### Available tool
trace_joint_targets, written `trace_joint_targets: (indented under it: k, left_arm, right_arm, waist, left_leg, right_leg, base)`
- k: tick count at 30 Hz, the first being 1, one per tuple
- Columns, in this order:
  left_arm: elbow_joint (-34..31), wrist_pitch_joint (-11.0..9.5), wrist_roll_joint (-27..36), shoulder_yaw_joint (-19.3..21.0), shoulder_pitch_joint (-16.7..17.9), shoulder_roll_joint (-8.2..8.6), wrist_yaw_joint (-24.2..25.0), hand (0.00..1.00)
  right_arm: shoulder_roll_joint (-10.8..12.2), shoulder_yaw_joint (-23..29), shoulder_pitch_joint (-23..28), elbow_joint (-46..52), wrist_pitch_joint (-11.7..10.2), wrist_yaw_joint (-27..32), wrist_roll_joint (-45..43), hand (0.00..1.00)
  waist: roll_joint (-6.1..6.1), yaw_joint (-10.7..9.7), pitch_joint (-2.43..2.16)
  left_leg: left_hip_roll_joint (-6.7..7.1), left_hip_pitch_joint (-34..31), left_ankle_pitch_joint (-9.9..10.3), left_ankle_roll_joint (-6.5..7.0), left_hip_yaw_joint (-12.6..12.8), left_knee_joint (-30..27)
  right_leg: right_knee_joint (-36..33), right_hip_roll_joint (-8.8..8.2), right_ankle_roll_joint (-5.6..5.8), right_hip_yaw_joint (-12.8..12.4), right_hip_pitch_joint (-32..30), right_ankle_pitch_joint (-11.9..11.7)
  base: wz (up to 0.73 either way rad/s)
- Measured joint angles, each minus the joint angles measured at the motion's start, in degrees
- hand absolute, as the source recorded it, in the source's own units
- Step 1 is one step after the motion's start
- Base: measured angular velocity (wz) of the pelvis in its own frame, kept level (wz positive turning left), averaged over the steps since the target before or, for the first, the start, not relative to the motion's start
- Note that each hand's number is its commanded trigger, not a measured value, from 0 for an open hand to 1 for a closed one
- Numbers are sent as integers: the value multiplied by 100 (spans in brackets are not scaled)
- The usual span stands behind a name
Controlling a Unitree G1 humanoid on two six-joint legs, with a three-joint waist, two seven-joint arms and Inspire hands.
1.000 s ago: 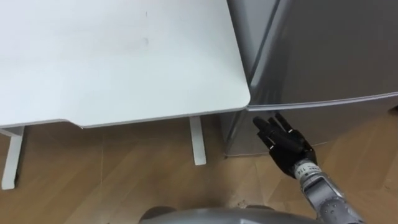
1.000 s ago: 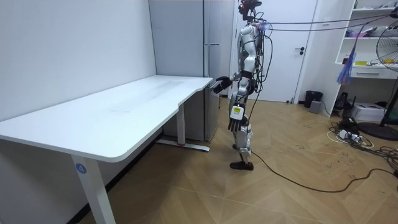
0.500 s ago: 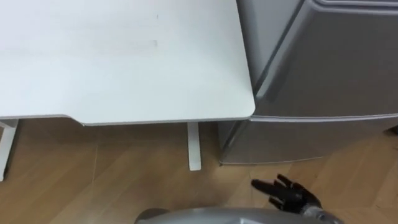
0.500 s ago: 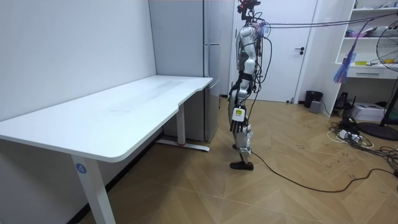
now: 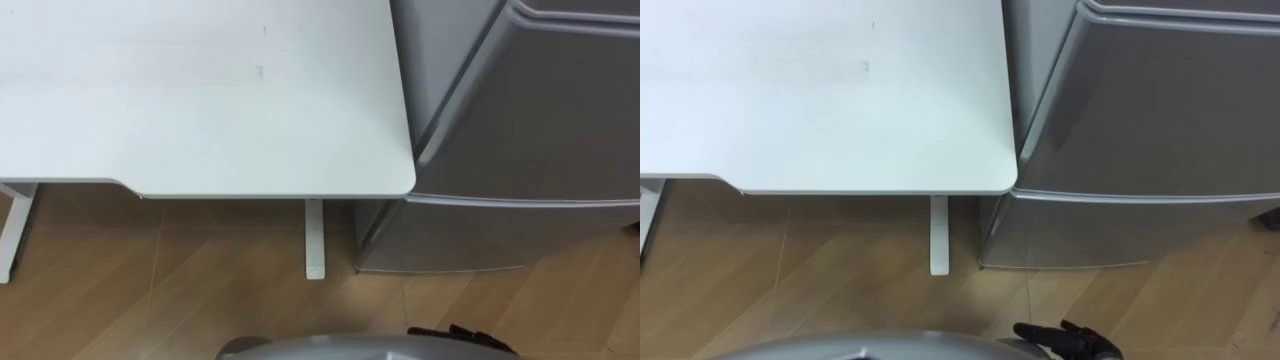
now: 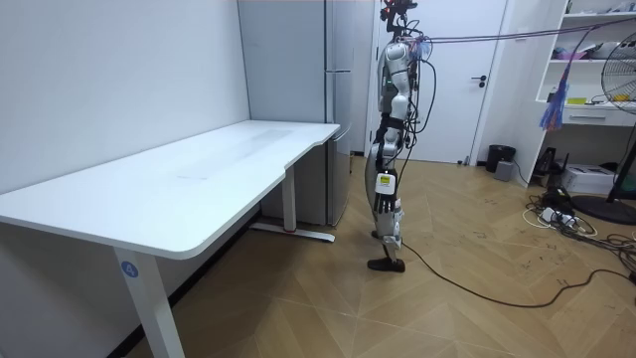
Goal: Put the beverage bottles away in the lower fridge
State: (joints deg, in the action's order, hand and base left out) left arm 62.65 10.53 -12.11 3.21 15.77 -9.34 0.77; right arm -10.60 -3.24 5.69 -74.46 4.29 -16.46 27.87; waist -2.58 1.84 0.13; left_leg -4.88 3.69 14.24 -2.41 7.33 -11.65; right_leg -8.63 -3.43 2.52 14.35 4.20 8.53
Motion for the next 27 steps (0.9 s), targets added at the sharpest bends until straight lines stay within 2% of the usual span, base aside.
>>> trace_joint_targets:
  k: [6,10,27]
  left_arm:
    - [28,-10,1,91,-2,1,1,0]
    - [37,-11,3,118,-6,2,20,0]
    - [173,39,-1,114,-173,2,168,0]
  right_arm:
    - [17,4,0,-153,83,-61,387,0]
    - [21,3,-1,-161,88,-64,348,0]
    - [8,16,-27,-136,77,-101,106,0]
  waist:
    - [6,1,0]
    - [13,4,1]
    - [-3,19,16]
  left_leg:
    - [5,12,0,0,-39,-5]
    - [16,14,-1,-1,-130,-5]
    - [28,42,-3,-2,-168,8]
  right_leg:
    - [3,0,1,14,36,1]
    - [5,0,6,18,65,4]
    - [10,3,9,-27,77,6]
  base:
    - [2]
    - [8]
    - [0]
